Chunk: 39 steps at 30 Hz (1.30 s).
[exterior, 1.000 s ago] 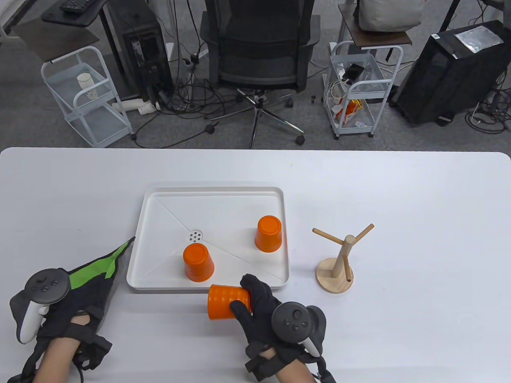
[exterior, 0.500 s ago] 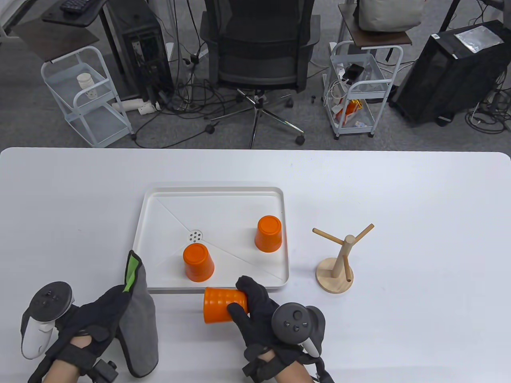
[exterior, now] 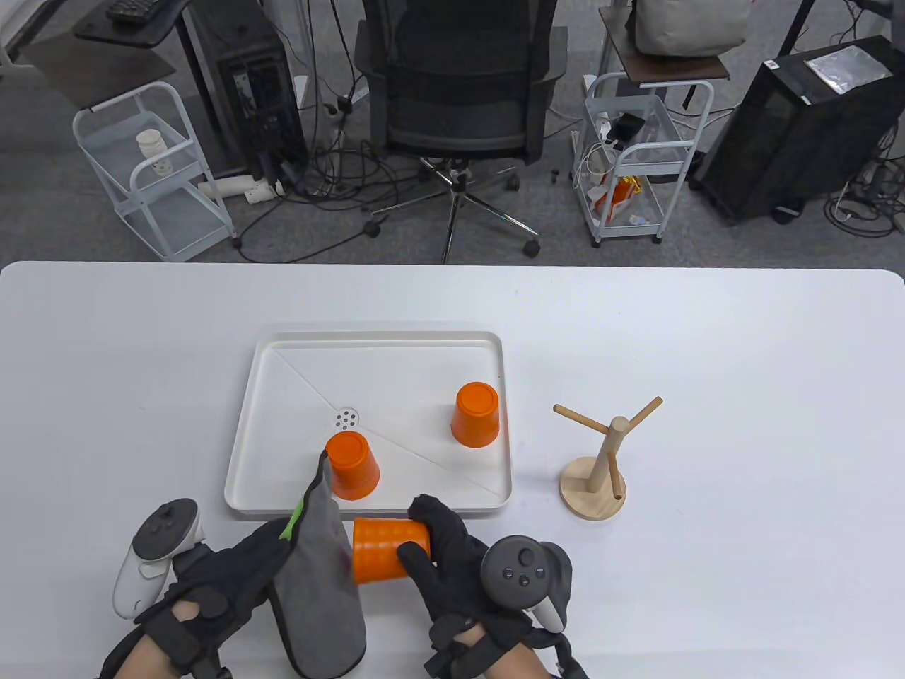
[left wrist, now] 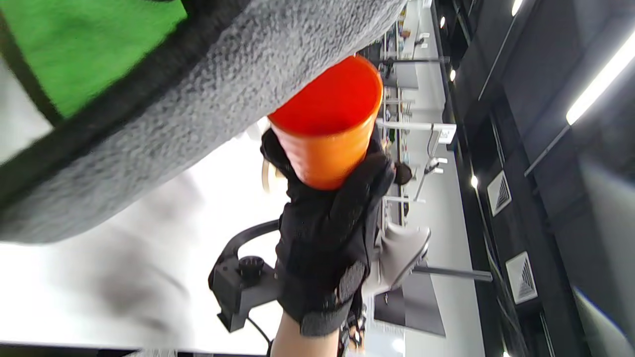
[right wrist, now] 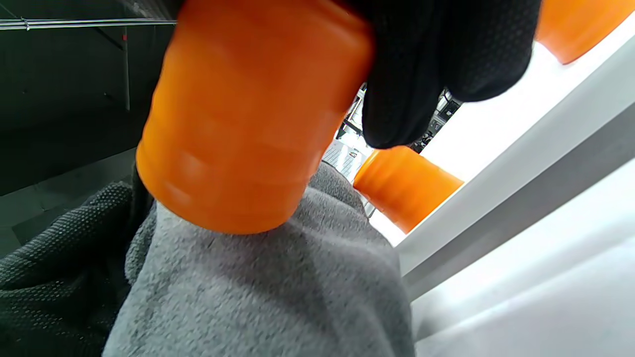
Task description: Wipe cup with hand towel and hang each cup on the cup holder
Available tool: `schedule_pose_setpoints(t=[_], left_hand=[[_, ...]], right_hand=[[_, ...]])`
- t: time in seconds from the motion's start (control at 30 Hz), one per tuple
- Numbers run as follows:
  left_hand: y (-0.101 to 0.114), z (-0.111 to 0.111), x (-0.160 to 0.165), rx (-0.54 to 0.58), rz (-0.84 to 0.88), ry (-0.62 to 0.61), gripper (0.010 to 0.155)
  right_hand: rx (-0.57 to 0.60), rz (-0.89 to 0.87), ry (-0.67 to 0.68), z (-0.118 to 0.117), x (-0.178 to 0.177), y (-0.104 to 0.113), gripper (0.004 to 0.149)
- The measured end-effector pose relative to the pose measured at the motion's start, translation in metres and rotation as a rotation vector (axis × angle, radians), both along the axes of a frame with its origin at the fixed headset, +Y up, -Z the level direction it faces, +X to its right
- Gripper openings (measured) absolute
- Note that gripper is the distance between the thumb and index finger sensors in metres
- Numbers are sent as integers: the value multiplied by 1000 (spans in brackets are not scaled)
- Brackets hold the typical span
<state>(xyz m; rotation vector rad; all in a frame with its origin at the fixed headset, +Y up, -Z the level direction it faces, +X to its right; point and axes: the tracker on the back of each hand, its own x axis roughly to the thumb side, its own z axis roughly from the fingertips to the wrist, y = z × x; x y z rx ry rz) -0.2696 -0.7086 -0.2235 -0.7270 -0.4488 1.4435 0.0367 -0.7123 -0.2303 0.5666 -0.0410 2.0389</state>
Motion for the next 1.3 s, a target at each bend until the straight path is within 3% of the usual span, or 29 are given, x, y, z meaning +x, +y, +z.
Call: schedule_pose_setpoints(t=[0.43,0.87,1.3], left_hand=[[-10,-6,34,-12,101,-264,66],[-18,-15,52,1,142,-407,68],[-16,-14,58,335,0,-360,87]], right_hand=[[-7,-54,25,1,1,1,72],[-32,-93,45,1,3,3,71],[-92,-108,78,2,-1,1,74]])
